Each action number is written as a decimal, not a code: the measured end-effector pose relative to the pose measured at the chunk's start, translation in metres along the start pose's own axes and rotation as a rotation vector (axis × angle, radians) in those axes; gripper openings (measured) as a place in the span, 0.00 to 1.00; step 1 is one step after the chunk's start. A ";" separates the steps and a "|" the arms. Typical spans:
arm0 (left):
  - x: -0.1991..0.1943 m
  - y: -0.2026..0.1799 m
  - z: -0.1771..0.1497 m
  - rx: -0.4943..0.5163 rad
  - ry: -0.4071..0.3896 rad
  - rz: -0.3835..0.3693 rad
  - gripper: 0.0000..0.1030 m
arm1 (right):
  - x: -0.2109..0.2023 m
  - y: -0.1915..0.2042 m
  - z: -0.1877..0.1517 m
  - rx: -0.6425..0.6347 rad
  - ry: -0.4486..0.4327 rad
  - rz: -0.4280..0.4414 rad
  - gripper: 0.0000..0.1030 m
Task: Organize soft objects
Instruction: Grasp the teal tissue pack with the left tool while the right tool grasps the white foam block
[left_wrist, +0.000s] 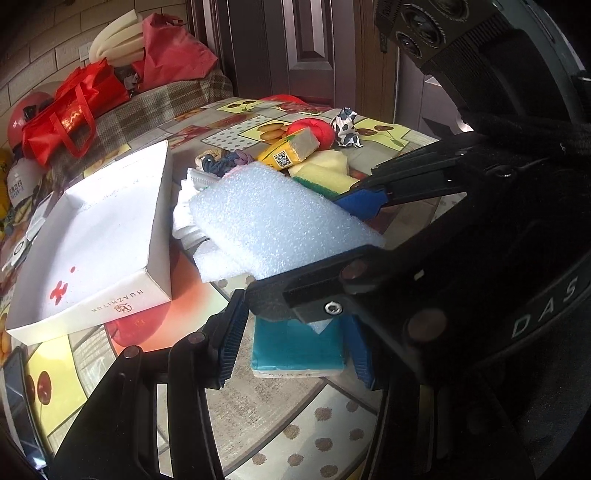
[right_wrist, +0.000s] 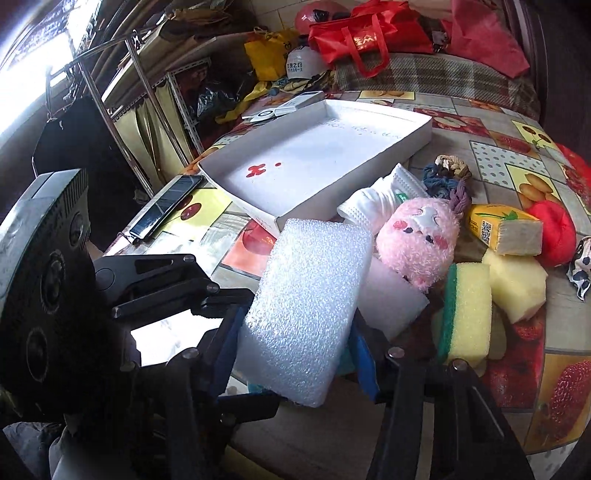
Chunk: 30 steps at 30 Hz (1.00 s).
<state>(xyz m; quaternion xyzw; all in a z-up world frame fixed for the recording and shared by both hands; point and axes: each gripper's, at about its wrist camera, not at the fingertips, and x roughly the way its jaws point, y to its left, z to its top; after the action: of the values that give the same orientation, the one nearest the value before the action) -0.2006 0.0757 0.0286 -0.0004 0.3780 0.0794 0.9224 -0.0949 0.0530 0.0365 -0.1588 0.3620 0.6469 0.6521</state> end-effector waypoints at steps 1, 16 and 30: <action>-0.001 0.003 0.000 -0.017 -0.006 0.001 0.42 | -0.010 -0.004 0.000 0.016 -0.046 0.011 0.53; -0.007 0.013 -0.010 -0.122 0.016 0.005 0.41 | -0.082 -0.054 -0.026 0.184 -0.445 -0.116 0.54; 0.026 -0.007 0.000 -0.061 0.130 0.007 0.48 | -0.085 -0.059 -0.029 0.171 -0.478 -0.118 0.54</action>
<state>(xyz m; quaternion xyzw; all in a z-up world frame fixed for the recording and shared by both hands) -0.1811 0.0726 0.0097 -0.0321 0.4343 0.0940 0.8953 -0.0379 -0.0354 0.0589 0.0333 0.2410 0.5941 0.7667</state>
